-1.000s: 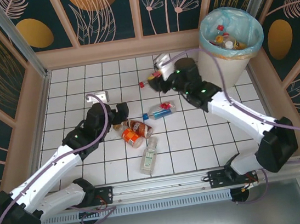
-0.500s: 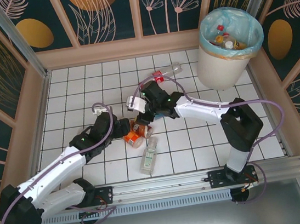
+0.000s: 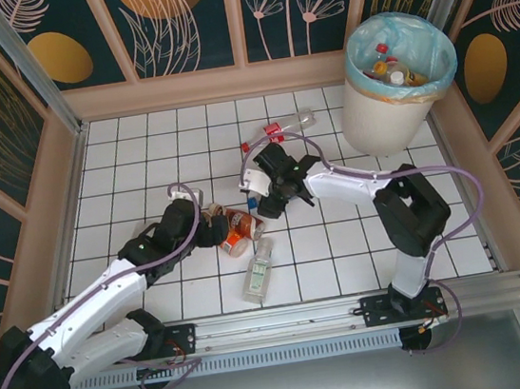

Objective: Put the plastic bottles in the bin

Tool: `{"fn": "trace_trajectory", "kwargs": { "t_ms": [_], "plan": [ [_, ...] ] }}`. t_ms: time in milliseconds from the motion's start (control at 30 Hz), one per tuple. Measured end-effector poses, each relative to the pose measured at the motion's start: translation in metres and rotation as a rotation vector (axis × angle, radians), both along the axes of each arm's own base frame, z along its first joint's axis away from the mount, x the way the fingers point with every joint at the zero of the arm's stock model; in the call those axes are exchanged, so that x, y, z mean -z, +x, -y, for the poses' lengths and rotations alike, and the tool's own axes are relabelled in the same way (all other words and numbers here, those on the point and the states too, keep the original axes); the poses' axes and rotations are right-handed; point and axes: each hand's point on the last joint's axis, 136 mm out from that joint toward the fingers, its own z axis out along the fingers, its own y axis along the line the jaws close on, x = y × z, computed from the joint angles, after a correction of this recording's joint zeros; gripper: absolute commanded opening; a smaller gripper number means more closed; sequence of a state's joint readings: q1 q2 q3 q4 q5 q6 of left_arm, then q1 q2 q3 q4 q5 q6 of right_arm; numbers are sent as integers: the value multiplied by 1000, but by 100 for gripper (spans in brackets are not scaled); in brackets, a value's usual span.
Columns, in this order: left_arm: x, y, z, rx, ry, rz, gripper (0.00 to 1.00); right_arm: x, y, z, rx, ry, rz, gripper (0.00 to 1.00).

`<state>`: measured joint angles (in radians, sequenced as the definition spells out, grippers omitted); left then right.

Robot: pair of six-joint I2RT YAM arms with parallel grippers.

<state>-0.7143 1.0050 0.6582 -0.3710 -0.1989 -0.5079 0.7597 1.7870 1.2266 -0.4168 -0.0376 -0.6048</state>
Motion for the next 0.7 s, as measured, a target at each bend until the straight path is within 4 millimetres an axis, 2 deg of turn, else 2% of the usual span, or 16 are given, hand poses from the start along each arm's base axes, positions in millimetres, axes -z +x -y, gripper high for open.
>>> {"fn": "trace_trajectory", "kwargs": {
  "t_ms": [300, 700],
  "plan": [
    [-4, 1, 0, 1, -7, 13, 89, -4, 8, -11, -113, -89, 110, 68],
    [-30, 4, -13, -54, -28, 112, 89, 15, 22, -31, -190, -142, 111, 67]
  ]
}}
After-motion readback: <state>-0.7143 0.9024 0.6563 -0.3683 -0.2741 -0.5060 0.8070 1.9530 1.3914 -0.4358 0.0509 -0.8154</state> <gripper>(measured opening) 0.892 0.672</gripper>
